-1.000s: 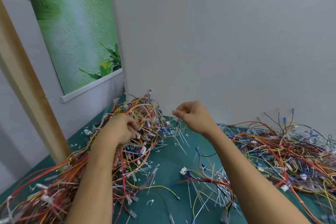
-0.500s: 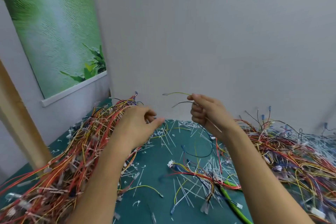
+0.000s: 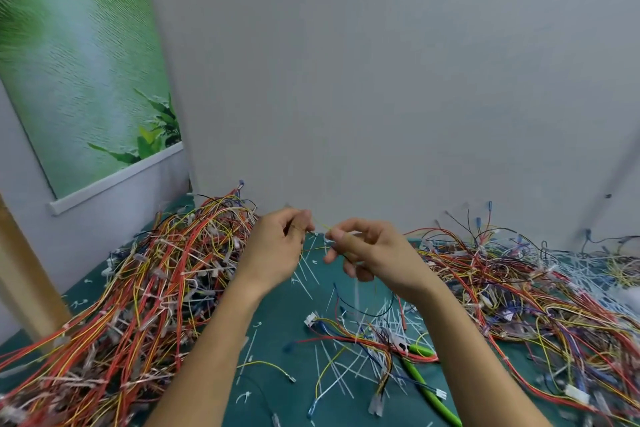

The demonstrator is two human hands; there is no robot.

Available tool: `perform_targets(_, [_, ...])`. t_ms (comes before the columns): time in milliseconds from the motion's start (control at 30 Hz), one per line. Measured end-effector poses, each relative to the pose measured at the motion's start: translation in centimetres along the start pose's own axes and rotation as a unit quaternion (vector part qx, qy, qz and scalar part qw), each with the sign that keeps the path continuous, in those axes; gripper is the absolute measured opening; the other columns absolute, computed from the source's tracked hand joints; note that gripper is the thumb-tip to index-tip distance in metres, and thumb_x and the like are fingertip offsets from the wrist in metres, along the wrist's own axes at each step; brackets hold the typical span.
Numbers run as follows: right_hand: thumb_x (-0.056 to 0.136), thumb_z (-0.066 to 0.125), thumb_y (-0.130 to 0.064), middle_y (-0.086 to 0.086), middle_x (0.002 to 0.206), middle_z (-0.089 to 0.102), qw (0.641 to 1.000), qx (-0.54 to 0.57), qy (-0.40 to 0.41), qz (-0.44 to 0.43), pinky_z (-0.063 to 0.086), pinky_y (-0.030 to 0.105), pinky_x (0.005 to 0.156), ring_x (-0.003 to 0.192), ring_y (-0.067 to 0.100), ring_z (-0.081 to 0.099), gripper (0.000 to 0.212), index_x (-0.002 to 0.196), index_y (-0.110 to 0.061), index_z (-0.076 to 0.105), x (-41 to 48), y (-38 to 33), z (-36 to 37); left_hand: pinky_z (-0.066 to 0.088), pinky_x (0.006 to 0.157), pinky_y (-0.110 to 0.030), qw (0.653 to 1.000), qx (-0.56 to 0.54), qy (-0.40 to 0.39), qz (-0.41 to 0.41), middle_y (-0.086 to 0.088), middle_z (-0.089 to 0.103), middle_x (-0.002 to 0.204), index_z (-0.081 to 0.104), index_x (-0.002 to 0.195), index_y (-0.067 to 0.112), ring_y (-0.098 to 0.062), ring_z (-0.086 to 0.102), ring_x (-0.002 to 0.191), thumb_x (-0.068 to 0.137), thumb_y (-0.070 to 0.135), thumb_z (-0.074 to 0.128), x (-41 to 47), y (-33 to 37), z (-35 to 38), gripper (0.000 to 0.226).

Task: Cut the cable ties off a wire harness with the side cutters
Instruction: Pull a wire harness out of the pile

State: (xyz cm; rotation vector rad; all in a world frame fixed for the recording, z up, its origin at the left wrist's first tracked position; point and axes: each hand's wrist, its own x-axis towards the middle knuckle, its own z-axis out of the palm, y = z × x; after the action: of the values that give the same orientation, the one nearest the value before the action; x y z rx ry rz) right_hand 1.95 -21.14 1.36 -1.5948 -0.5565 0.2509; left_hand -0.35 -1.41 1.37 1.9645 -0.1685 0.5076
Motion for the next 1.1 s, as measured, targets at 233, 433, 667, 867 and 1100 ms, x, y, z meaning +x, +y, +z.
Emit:
perform_targets(233, [0.1,0.068,-0.027,0.01,0.073,0.068,0.999,-0.034,0.011,0.002,0.027,0.017,0.042,0.046,0.01,0.037,0.026,0.103,-0.002,0.074,-0.8,0.9,-1.5,0.042,0.047,-0.014,0.998,0.011,0.058,-0.018,0.003,0.065,0.066,0.073,0.093,0.024,0.001,0.057,0.05,0.103,0.033,0.053,0.9,-1.5,-3.5,0.025])
perform_targets(433, [0.096,0.072,-0.036,0.0,0.062,0.059,0.997,-0.062,0.054,-0.018,0.03,0.017,0.043,0.047,0.009,0.038,0.022,0.099,-0.016,0.08,-0.6,0.9,-1.3,0.051,0.065,-0.018,0.997,0.078,-0.023,-0.005,0.011,0.073,0.079,0.077,0.1,0.025,-0.001,0.068,0.075,0.102,0.036,0.054,0.6,-1.0,-2.6,0.025])
perform_targets(667, [0.096,0.07,-0.042,-0.009,0.058,0.045,0.997,-0.029,0.074,-0.019,0.021,0.024,0.046,0.052,0.014,0.027,0.022,0.1,-0.023,0.08,-1.0,0.9,-1.6,0.04,0.076,-0.011,0.978,0.18,-0.101,0.002,0.022,0.068,0.104,0.068,0.122,0.038,0.015,0.055,0.086,0.105,0.045,0.043,0.8,-1.6,-4.1,0.031])
perform_targets(867, [0.097,0.071,-0.035,-0.007,0.057,0.04,0.998,-0.03,0.063,-0.001,0.021,0.022,0.045,0.05,0.013,0.026,0.023,0.102,-0.014,0.079,-1.3,0.6,-1.9,0.052,0.069,-0.043,0.995,0.046,-0.088,-0.019,0.004,0.064,0.066,0.071,0.093,0.026,-0.006,0.054,0.061,0.093,0.06,0.045,0.5,-1.4,-2.7,0.043])
perform_targets(1100, [0.095,0.071,-0.041,0.002,0.065,0.041,0.998,-0.043,0.013,0.043,0.022,0.022,0.047,0.054,0.012,0.035,0.03,0.1,-0.013,0.08,-1.8,1.0,-2.7,0.032,0.045,-0.02,1.0,0.006,0.009,0.013,0.012,0.047,0.047,0.074,0.09,0.024,-0.007,0.035,0.042,0.1,0.046,0.052,1.0,-3.1,-3.3,0.033])
